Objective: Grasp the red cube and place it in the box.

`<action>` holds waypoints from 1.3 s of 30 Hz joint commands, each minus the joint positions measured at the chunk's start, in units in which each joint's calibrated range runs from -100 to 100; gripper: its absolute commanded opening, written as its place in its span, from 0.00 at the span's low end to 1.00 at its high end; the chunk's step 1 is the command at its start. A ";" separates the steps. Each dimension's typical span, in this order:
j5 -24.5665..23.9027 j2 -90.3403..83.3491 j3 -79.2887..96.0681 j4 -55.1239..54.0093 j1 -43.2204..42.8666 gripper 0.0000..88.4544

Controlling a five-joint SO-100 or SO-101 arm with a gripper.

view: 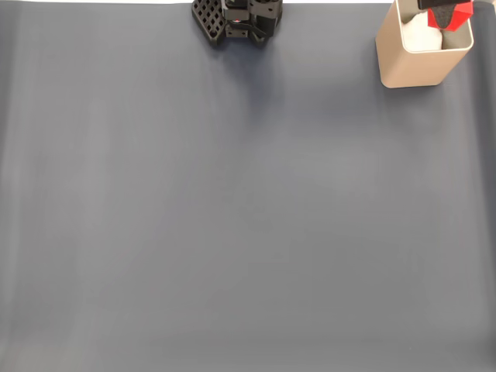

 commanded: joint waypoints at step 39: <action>-1.17 -0.68 1.91 -2.56 -1.65 0.03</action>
